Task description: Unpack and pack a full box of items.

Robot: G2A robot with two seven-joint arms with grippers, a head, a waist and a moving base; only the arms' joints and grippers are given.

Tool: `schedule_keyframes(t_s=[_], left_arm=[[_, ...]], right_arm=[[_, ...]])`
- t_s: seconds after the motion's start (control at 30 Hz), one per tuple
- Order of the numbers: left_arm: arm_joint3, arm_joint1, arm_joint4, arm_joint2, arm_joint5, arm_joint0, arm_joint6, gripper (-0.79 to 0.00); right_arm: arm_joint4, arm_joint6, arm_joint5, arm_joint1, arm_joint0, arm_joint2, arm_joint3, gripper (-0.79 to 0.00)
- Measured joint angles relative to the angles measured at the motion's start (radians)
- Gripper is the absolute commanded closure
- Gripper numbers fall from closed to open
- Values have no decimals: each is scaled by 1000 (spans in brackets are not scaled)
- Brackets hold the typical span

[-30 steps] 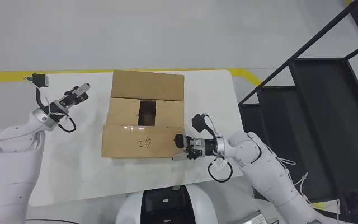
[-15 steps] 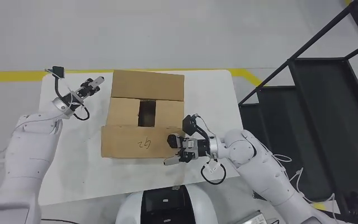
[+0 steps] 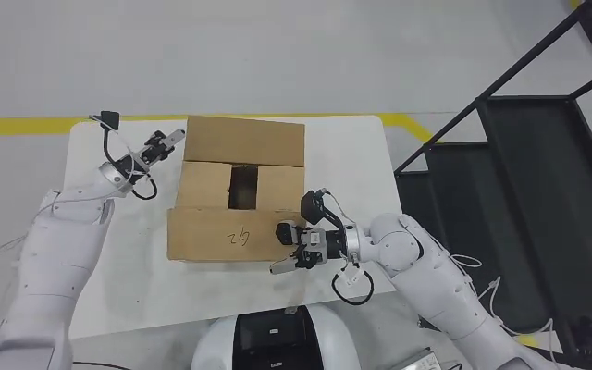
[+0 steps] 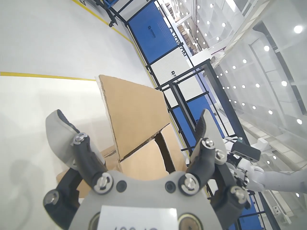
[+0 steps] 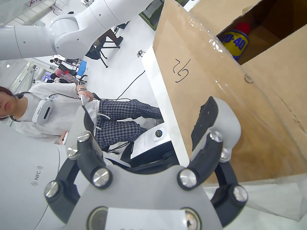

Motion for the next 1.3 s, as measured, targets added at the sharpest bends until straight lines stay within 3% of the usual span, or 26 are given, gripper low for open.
schedule_keyframes(t_s=[0.23,0.47,0.63,0.8,0.97,1.3], left_arm=[[123,-48,128,102,-53,-83,157,-785],[259,-93,64,164,-128,-166,146,-785],[324,-105,-14,154,-198,-204,132,-785],[305,-96,-164,122,-289,-197,21,-785],[212,-65,-405,79,-282,-141,-238,-785],[12,4,-531,49,-181,-21,-348,-785]], right_arm=[[0,0,0,0,0,0,0,-785],[0,0,0,0,0,0,0,-785],[0,0,0,0,0,0,0,-785],[0,0,0,0,0,0,0,-785],[0,0,0,0,0,0,0,-785],[0,0,0,0,0,0,0,-785]])
